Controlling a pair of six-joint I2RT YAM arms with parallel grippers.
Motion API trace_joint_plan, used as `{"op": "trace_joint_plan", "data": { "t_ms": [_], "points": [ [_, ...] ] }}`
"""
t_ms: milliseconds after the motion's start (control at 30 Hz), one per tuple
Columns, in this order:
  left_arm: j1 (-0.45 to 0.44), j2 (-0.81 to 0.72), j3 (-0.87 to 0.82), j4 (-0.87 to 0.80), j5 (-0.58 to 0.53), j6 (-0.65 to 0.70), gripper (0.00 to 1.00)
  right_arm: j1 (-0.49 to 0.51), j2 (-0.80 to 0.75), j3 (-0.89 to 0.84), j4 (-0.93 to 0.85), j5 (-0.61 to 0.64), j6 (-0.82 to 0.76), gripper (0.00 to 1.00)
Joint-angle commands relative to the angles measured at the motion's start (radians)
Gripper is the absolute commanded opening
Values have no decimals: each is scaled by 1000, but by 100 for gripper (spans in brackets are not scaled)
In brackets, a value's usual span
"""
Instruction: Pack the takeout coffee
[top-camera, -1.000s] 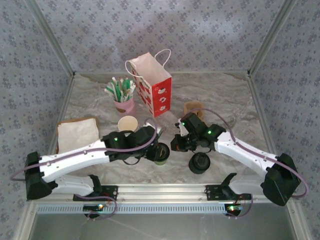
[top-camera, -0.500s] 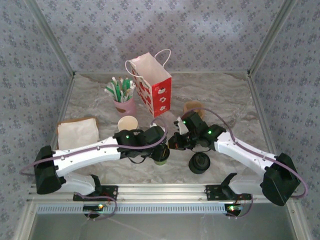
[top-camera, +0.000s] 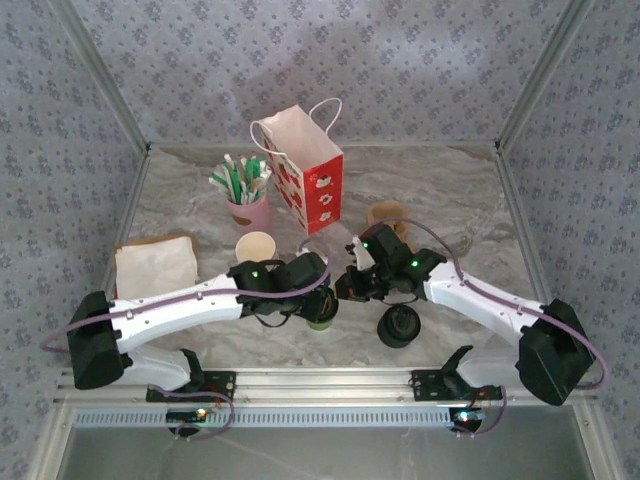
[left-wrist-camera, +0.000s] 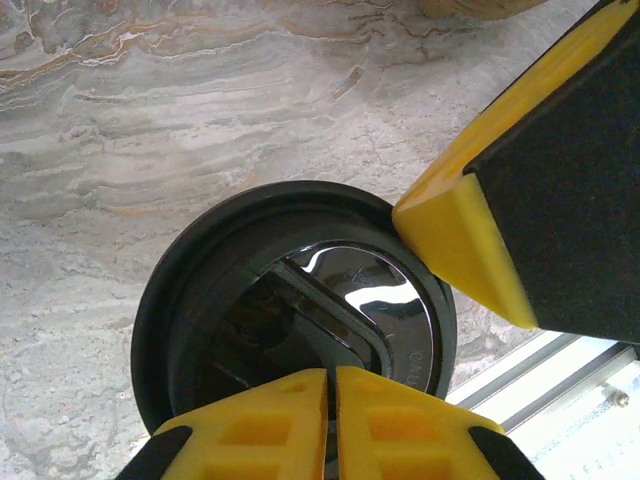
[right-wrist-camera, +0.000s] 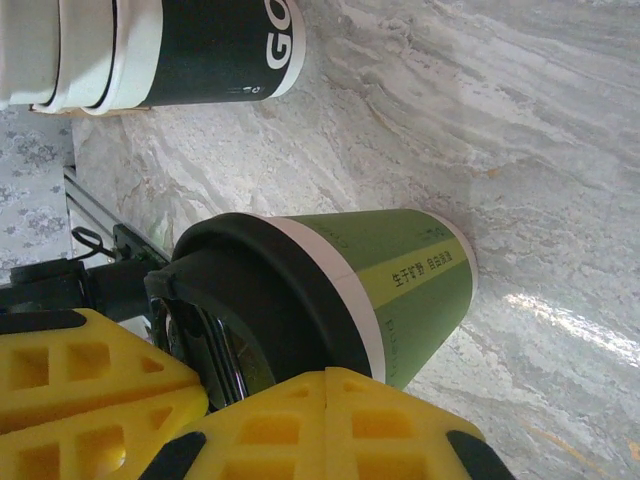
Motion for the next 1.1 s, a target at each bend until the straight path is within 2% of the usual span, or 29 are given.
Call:
{"op": "trace_joint_plan", "data": {
  "t_ms": [0, 733, 1067],
  "points": [
    [10, -3, -37, 23, 13, -14, 11, 7, 24, -21, -13, -3, 13, 0],
    [33, -87, -190, 99, 22, -78, 10, 34, 59, -9, -64, 58, 2, 0],
    [39, -135, -222, 110, 12, -96, 10, 68, 30, 89, -138, 94, -15, 0]
  ]
}}
